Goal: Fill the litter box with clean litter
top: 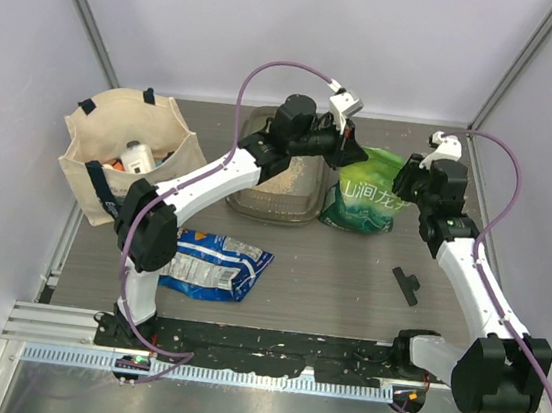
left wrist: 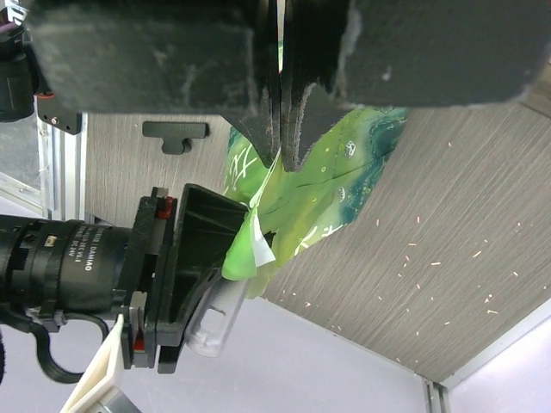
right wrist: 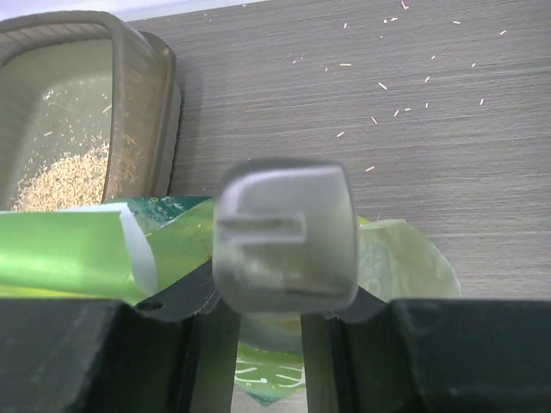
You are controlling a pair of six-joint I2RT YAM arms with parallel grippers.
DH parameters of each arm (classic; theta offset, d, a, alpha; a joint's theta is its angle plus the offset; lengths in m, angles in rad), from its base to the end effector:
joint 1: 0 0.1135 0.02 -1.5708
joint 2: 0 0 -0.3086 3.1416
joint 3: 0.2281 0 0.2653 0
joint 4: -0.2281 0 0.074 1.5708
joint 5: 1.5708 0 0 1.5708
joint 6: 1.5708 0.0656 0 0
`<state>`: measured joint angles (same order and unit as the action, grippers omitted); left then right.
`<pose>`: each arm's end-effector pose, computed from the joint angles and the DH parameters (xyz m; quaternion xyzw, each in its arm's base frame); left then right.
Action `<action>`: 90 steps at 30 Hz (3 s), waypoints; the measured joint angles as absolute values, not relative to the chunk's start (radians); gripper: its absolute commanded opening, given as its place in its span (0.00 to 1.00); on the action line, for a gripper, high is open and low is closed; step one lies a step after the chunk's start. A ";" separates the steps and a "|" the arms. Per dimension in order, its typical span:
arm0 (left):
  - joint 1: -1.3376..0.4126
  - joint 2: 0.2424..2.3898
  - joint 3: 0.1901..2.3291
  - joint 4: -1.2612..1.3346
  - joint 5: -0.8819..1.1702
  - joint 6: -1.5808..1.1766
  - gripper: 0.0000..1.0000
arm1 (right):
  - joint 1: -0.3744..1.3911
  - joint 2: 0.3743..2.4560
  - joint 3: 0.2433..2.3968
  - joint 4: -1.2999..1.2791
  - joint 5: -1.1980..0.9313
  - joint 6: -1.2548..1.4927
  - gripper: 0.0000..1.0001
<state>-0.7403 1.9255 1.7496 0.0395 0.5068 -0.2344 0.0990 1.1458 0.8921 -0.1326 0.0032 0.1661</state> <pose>0.3641 -0.3758 0.3989 0.3421 0.6651 -0.4649 0.4737 0.2859 0.0282 0.3353 0.0287 0.8292 0.0725 0.5535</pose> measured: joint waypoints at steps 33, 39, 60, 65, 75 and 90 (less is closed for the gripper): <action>-0.747 1.958 1.830 -0.043 0.507 -0.173 0.00 | -0.342 1.344 0.896 -0.033 -0.767 0.819 0.01; -0.747 1.958 1.831 -0.044 0.507 -0.166 0.00 | -0.419 1.344 0.912 -0.036 -0.795 0.876 0.01; -0.745 1.958 1.853 -0.084 0.504 -0.070 0.00 | -0.512 1.351 0.956 0.007 -0.892 0.882 0.01; -0.744 1.958 1.853 -0.084 0.505 -0.068 0.00 | -0.534 1.371 0.937 0.060 -0.935 0.945 0.01; -0.743 1.958 1.853 -0.091 0.509 -0.059 0.00 | -0.559 1.413 0.802 0.361 -1.016 1.161 0.01; -0.746 1.959 1.883 -0.147 0.513 -0.020 0.00 | -0.598 1.493 0.730 0.697 -1.111 1.371 0.01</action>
